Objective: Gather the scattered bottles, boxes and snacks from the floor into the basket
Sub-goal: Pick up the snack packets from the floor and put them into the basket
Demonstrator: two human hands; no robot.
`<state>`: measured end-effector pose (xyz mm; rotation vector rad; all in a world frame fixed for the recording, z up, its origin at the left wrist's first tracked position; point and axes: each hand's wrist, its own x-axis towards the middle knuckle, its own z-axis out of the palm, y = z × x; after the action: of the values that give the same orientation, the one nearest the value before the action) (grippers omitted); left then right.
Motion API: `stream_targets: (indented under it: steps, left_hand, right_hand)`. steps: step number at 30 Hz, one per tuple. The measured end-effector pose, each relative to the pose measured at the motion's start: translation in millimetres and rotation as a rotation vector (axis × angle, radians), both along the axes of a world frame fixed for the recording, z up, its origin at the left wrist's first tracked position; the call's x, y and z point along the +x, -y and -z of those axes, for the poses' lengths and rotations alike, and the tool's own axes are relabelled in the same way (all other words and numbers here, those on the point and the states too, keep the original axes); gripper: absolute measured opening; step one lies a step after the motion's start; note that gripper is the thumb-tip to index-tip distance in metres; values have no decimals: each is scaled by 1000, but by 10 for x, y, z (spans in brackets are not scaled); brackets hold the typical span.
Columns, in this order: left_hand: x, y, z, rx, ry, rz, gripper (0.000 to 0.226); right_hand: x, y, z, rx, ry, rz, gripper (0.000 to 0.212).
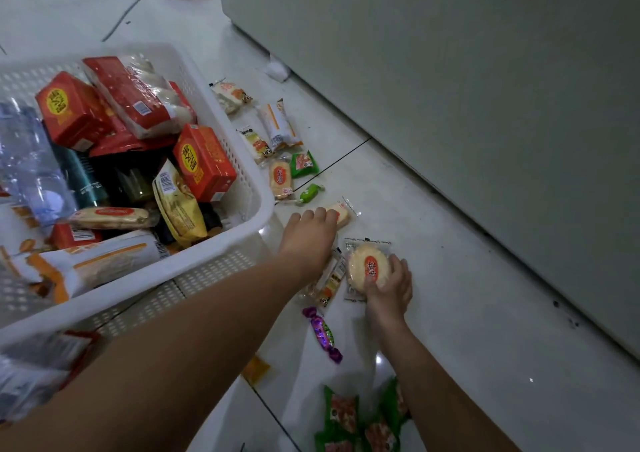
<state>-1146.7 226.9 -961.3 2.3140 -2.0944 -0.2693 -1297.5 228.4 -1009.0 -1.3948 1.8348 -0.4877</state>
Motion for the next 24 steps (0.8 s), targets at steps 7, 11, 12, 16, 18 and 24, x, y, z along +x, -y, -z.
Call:
stream_targets:
  steps: [7, 11, 12, 16, 18, 24]
  left_hand:
    - [-39, -195, 78, 54, -23, -104, 44]
    - [43, -392, 63, 95, -87, -154, 43]
    - [49, -476, 67, 113, -92, -154, 44]
    - [5, -816, 50, 155, -27, -107, 47]
    - [10, -896, -36, 173, -40, -130, 44]
    - [300, -1066, -739, 85, -149, -29, 57]
  right_hand:
    - [-109, -49, -25, 23, 17, -97, 71]
    - [-182, -94, -86, 46, 40, -133, 69]
    - [-193, -132, -109, 59, 55, -123, 73]
    - [-188, -375, -191, 65, 52, -60, 64]
    - [-177, -467, -232, 83, 95, -40, 57]
    - [68, -645, -657, 103, 329, 123, 49]
